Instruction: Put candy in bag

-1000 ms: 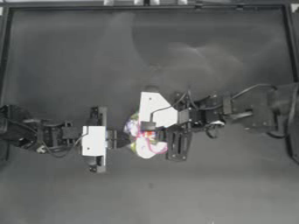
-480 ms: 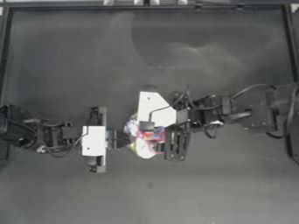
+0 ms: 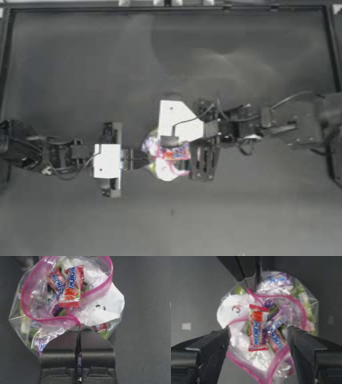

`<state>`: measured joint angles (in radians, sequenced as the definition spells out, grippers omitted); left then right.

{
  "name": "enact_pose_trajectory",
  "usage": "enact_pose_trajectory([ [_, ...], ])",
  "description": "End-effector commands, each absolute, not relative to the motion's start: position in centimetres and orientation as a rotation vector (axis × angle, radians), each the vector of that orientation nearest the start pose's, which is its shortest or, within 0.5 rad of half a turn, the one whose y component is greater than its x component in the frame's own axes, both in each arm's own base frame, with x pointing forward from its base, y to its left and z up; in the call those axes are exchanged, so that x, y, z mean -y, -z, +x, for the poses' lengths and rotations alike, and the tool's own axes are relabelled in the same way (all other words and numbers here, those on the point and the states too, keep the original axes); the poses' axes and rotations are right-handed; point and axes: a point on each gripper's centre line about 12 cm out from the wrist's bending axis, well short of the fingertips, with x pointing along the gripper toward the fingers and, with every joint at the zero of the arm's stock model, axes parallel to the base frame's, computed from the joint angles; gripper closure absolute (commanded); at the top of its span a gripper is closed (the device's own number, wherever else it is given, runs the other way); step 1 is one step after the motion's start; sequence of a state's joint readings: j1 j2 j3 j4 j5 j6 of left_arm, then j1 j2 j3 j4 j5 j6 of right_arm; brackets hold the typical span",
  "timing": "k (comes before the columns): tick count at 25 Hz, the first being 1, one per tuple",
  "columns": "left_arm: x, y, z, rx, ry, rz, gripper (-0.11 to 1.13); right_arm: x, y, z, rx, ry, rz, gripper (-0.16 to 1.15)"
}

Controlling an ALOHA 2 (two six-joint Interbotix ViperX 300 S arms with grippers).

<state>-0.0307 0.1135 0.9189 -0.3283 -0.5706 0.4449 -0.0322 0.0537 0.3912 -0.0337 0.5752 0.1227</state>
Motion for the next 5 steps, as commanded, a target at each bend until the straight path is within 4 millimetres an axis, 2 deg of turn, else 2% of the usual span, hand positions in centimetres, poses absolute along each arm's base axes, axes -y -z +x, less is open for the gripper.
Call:
enact_pose_trajectory([
  [1, -0.37, -12.42, 35.33, -0.454, -0.087, 0.202, 0.89, 1.66, -22.97, 40.72, -0.929, 0.093, 0.072, 0.03],
  [5, 0.41, -13.19, 35.32, -0.456, -0.058, 0.197, 0.89, 1.74, -23.96, 40.38, -0.908, 0.094, 0.058, 0.03],
])
